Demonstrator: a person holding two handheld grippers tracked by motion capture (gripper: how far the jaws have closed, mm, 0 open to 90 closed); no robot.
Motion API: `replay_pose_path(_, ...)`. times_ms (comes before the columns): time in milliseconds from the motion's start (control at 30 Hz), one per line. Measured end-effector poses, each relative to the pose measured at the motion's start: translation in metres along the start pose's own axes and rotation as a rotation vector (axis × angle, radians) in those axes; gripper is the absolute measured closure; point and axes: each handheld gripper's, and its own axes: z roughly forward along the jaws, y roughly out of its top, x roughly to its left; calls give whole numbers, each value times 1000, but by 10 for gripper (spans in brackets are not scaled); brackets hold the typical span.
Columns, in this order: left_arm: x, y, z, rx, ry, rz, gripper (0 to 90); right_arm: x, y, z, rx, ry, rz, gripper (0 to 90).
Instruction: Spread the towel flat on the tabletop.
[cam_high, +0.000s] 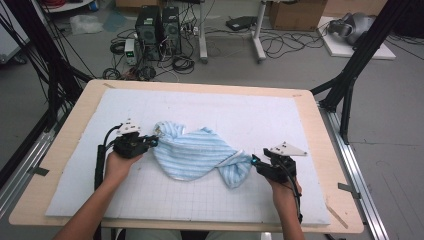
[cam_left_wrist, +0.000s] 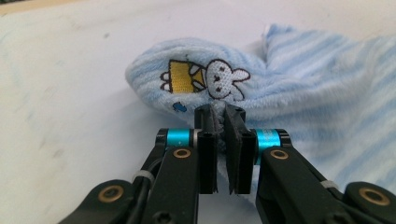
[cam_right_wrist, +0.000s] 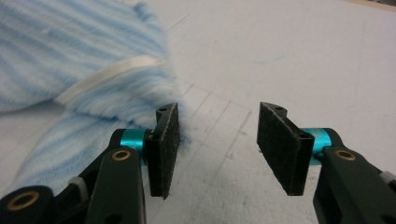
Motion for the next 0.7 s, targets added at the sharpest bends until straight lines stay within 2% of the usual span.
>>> replay_pose_path(133,11,-16,-24,-18,13,-18,836,-5,4,1,-18,-16,23,512)
replay_pose_path(200,20,-21,-40,-50,25,-39,836,-7,11,9,-16,-16,25,576)
replay_pose_path(267,23,-22,-45,-64,32,-45,838,-7,14,13,-18,-11,18,591)
replay_pose_path(300,26,-23,-49,-75,40,-50,838,-6,20,23,0,1,6,605)
replay_pose_path(333,29,-25,-52,-83,48,-58,838,-6,20,23,0,1,6,605)
replay_pose_path(400,36,-28,-57,-97,68,-82,840,0,28,40,33,16,-27,612)
replay_pose_path(433,39,-29,-59,-101,70,-93,840,0,28,40,33,16,-27,612)
replay_pose_path(500,42,-30,-61,-112,78,-102,843,8,35,56,65,39,-56,613)
replay_pose_path(533,42,-30,-61,-112,78,-102,843,8,35,56,65,39,-56,613)
replay_pose_path(567,42,-30,-62,-114,77,-102,843,15,38,67,90,73,-63,606)
replay_pose_path(600,42,-30,-62,-114,77,-102,843,15,38,67,90,73,-63,606)
replay_pose_path(633,42,-30,-61,-115,78,-101,843,20,38,72,106,96,-65,598)
replay_pose_path(667,42,-30,-61,-114,77,-101,843,32,38,82,130,153,-86,582)
replay_pose_path(700,41,-30,-61,-112,77,-97,842,38,37,86,142,187,-97,574)
